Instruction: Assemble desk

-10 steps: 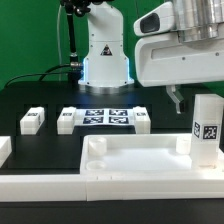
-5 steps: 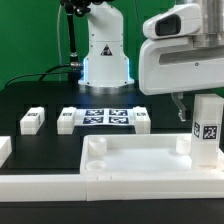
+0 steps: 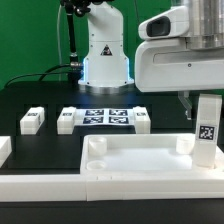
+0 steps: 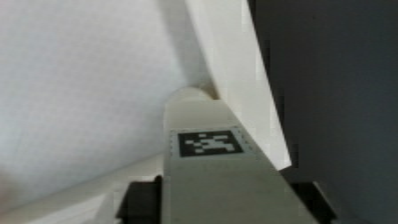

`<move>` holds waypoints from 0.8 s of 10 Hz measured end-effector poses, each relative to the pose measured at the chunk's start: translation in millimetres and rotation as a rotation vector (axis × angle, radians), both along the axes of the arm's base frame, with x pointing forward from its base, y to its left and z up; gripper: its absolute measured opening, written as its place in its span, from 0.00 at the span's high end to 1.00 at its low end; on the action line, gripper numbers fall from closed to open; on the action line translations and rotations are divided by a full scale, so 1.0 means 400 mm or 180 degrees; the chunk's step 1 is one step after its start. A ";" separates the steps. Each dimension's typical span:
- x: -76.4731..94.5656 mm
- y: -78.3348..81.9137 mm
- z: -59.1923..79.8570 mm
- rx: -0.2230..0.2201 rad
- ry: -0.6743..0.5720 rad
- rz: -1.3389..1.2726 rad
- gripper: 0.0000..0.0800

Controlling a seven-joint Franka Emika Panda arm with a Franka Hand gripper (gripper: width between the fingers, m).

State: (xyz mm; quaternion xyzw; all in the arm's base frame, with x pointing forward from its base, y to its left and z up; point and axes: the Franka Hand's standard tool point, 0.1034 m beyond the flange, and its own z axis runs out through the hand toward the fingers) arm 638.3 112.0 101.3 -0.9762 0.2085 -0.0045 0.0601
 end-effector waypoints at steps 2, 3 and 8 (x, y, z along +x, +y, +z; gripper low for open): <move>-0.001 -0.001 -0.003 0.0126 0.0110 -0.1197 0.63; -0.001 0.004 -0.005 0.0211 0.0211 -0.1834 0.63; 0.004 0.005 -0.005 0.0509 0.0434 -0.3160 0.63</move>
Offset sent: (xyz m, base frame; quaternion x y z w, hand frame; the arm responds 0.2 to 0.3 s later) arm 0.0068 0.0112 -0.0007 0.0701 -0.0172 0.4754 0.8768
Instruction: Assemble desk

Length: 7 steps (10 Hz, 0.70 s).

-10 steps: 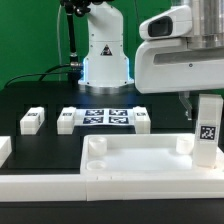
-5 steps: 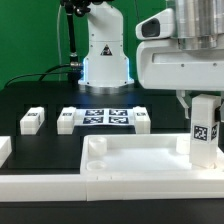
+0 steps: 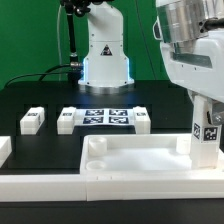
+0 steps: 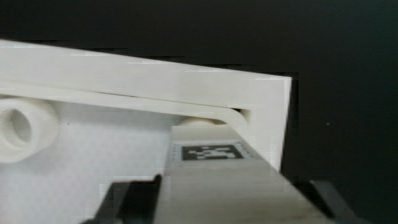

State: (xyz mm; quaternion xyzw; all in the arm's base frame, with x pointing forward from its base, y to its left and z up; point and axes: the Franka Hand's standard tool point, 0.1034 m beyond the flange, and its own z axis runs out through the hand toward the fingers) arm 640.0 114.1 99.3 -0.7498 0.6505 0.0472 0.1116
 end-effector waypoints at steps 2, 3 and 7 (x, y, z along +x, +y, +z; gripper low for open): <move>-0.004 -0.003 0.002 -0.0060 -0.0128 0.0706 0.52; -0.001 -0.017 0.003 -0.0107 -0.0261 0.1248 0.30; -0.004 -0.024 -0.002 -0.0191 -0.0513 0.2454 0.19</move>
Offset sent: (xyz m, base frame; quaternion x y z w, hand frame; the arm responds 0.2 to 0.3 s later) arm -0.0020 -0.0001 0.0008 -0.0011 -0.0483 -0.4439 0.8948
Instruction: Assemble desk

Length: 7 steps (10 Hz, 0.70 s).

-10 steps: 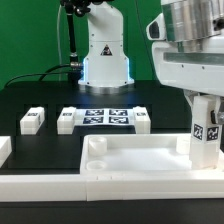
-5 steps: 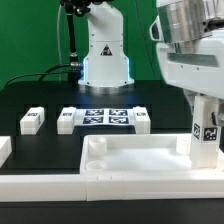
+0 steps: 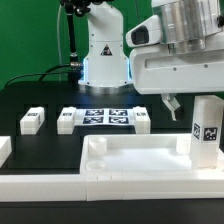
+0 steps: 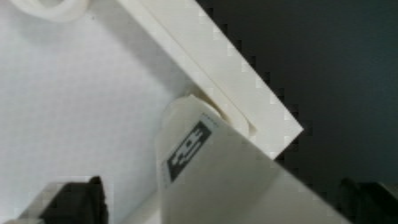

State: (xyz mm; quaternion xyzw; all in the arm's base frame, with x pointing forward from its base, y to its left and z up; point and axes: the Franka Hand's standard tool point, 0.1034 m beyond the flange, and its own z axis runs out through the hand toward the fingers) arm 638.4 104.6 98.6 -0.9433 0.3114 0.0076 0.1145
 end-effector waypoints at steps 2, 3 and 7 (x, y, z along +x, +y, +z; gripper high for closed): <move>0.000 0.000 0.001 -0.0042 -0.0088 0.0422 0.19; 0.003 0.004 0.015 -0.0243 -0.0163 0.1101 0.19; 0.006 0.015 0.026 -0.0406 -0.0274 0.2091 0.19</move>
Offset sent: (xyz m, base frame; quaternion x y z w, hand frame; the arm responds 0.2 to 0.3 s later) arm 0.0075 0.0151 0.0244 -0.0972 -0.0205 -0.4305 0.8971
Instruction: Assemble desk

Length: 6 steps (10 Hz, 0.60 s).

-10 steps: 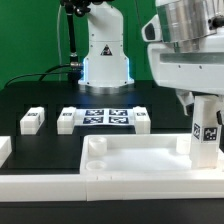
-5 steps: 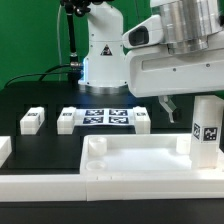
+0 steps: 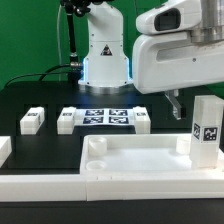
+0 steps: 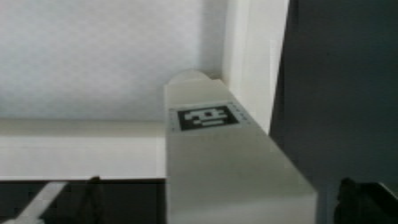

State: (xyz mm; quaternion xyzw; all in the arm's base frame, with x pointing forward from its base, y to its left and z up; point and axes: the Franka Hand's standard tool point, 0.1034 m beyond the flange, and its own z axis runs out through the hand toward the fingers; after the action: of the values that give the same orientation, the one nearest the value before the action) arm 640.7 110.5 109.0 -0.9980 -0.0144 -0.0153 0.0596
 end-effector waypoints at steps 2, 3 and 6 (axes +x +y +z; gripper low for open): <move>0.000 0.000 0.000 0.0000 0.0000 -0.0002 0.53; 0.000 -0.003 -0.001 0.0003 0.0030 -0.0246 0.63; 0.001 -0.008 -0.001 0.0015 0.0089 -0.0760 0.63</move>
Offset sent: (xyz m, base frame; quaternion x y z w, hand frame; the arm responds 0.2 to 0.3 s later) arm 0.0000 0.0000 0.0000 0.0000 0.0000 0.1296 0.9916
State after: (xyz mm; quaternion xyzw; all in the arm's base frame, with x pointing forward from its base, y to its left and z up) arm 641.1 107.2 108.7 -0.9926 0.1055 -0.0084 0.0599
